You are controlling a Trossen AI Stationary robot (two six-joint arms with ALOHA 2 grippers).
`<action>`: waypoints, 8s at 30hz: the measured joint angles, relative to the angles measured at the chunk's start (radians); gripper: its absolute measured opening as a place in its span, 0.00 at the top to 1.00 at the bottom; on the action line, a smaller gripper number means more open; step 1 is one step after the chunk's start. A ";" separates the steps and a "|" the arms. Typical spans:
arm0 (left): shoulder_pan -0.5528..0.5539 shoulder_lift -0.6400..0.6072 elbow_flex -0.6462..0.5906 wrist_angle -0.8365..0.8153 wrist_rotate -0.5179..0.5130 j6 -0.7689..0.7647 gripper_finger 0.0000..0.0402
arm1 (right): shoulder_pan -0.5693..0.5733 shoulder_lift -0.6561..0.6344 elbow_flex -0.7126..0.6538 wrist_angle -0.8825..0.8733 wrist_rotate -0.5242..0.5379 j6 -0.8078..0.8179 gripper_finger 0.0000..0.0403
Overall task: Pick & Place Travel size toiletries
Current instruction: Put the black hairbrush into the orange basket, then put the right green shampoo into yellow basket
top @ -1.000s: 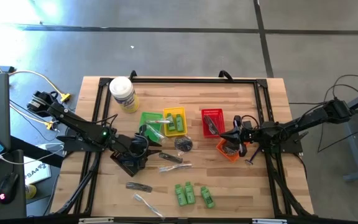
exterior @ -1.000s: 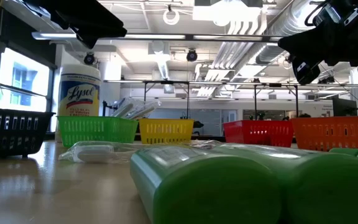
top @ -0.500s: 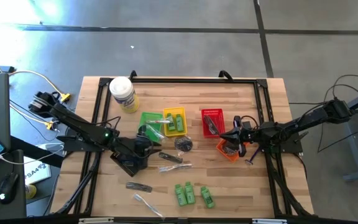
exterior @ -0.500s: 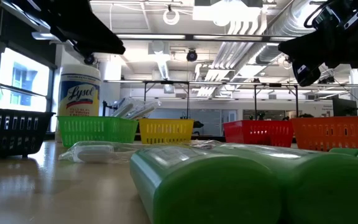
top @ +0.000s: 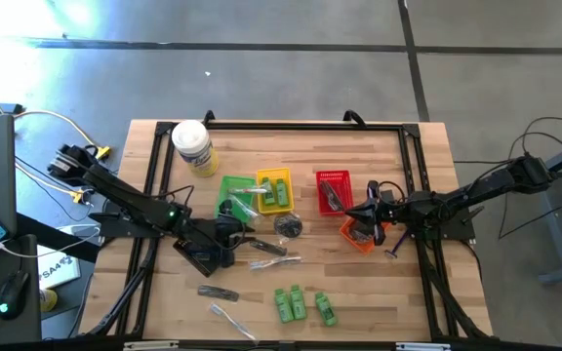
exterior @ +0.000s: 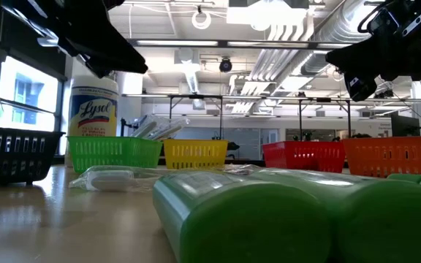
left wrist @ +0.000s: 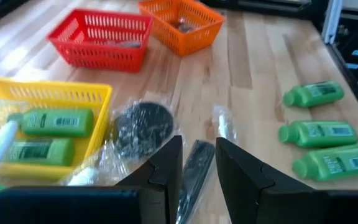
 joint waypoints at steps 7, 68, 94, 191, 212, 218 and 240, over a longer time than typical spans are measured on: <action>0.000 0.016 0.000 -0.004 0.000 -0.006 0.76 | 0.000 0.000 0.000 0.001 0.004 -0.024 0.99; 0.269 0.953 0.970 -0.669 0.184 -0.006 0.51 | 0.000 -0.001 0.000 0.008 -0.004 -0.026 0.99; 0.145 0.832 0.965 -0.627 0.208 0.223 1.00 | 0.000 -0.001 0.000 0.032 -0.007 0.014 0.99; 0.344 0.865 1.013 0.161 0.705 0.229 1.00 | 0.196 -0.481 0.303 -0.553 0.036 -0.149 0.99; 0.393 1.174 1.343 0.043 0.705 0.215 1.00 | 0.196 -0.486 0.303 -0.574 0.131 -0.200 0.99; 0.435 1.213 1.343 0.063 0.719 0.166 1.00 | 0.196 -0.485 0.303 -0.585 0.131 -0.200 0.99; 0.432 1.217 1.343 0.061 0.869 0.195 0.53 | 0.196 -0.485 0.303 -0.612 0.129 -0.173 0.99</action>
